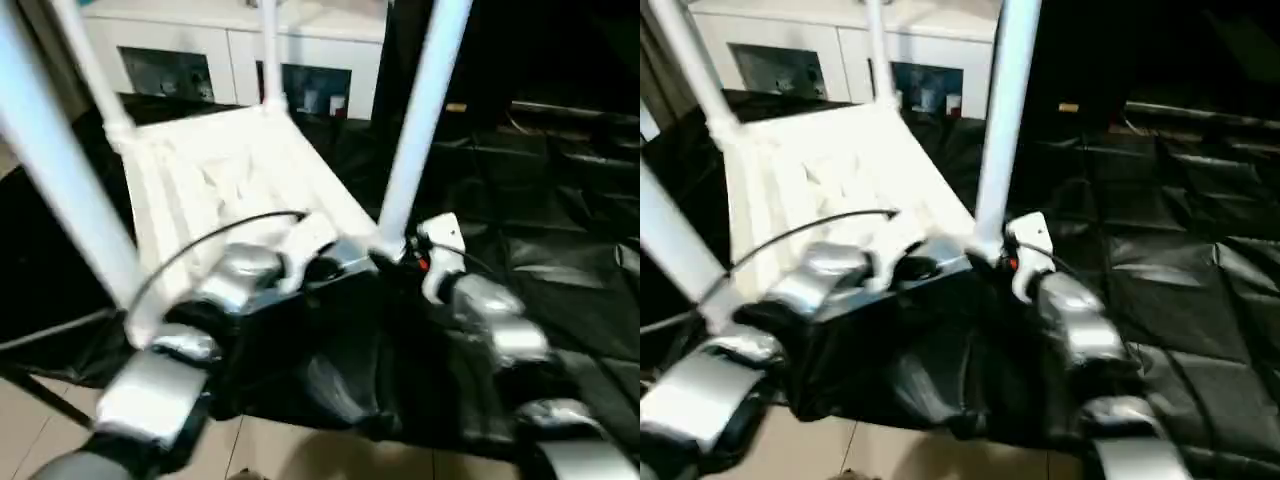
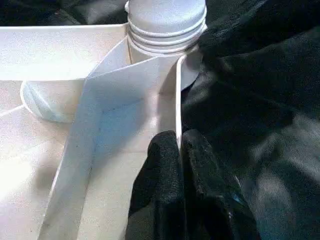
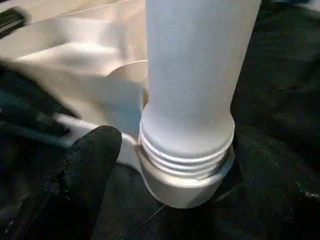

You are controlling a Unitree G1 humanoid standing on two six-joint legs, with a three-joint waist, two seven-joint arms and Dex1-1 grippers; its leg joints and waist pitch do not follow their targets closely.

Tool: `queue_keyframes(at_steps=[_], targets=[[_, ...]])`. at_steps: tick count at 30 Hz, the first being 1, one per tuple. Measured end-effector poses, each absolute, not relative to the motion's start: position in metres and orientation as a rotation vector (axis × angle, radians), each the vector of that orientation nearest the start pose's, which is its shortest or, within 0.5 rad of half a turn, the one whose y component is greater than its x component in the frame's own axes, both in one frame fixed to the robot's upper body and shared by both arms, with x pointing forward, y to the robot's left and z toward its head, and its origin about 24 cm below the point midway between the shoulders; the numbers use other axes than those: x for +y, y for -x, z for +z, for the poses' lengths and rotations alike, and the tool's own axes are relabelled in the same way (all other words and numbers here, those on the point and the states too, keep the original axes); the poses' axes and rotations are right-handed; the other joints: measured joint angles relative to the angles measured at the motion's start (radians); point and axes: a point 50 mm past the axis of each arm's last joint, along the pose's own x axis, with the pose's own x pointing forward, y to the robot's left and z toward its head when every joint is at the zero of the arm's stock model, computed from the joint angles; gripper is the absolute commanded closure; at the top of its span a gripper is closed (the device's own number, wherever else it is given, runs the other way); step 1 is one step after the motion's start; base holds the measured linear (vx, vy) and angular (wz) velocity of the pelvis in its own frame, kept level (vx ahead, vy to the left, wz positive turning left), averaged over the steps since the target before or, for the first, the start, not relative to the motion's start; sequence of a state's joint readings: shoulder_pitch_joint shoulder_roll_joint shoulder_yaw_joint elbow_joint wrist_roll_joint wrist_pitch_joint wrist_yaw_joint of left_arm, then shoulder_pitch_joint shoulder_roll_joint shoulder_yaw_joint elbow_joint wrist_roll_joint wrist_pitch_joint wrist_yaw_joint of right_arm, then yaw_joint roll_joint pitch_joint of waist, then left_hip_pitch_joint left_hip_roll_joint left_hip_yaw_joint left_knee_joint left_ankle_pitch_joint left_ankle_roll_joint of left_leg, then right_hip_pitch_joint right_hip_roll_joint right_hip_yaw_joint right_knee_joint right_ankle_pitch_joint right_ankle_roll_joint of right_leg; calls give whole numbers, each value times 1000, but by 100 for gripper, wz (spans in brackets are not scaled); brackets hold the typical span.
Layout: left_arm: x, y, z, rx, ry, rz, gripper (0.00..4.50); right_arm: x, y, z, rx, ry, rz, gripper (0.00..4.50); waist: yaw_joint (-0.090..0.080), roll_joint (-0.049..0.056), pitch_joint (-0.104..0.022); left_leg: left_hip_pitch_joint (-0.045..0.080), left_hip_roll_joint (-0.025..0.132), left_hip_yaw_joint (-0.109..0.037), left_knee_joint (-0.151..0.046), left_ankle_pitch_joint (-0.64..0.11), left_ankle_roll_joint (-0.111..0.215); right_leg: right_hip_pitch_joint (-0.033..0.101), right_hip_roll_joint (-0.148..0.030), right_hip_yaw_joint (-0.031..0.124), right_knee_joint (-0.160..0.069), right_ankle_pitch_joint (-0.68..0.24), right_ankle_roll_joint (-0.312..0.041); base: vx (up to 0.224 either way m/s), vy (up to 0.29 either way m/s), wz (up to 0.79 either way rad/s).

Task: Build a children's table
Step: Rotate leg to tighten

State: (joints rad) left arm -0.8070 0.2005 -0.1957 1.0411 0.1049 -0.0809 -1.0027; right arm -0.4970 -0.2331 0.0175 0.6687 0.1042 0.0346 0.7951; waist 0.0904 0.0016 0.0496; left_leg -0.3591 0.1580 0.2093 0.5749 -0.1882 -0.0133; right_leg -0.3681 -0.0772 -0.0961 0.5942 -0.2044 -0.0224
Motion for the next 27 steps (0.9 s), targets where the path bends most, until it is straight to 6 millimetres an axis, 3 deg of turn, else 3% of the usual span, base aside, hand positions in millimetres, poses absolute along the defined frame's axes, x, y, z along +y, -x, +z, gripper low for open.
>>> queue_keyframes(at_steps=[7,11,16,17,22,27], targets=[[119,-340,49,400,-369,-1300,450,-160,-314,38,286,111,991,66,14,0,0,-2,0,0,0,0,0,-1,0,0,-1,-4,-2,0,0,0],[122,-334,51,398,-376,-1384,450,-155,-309,38,299,117,1081,66,27,0,0,-10,0,1,1,2,3,-10,0,0,2,-4,-2,0,0,0],[126,-327,52,398,-379,-1426,450,-147,-305,39,299,124,1148,66,25,0,0,-12,0,1,1,3,5,-13,0,0,2,-4,-2,0,0,0],[126,-327,52,400,-378,-1425,450,-146,-305,39,299,124,1151,97,25,0,0,-12,0,1,1,3,5,-13,0,0,3,-4,-2,0,0,0],[126,-326,51,402,-377,-1435,450,-146,-305,39,303,122,1153,111,25,0,0,-12,0,1,1,3,5,-13,0,0,3,-4,-2,0,0,0],[126,-325,51,399,-378,-1421,450,-146,-305,37,307,102,1137,160,26,1,0,-12,0,1,1,3,5,-13,0,0,3,-4,-2,0,0,0]])
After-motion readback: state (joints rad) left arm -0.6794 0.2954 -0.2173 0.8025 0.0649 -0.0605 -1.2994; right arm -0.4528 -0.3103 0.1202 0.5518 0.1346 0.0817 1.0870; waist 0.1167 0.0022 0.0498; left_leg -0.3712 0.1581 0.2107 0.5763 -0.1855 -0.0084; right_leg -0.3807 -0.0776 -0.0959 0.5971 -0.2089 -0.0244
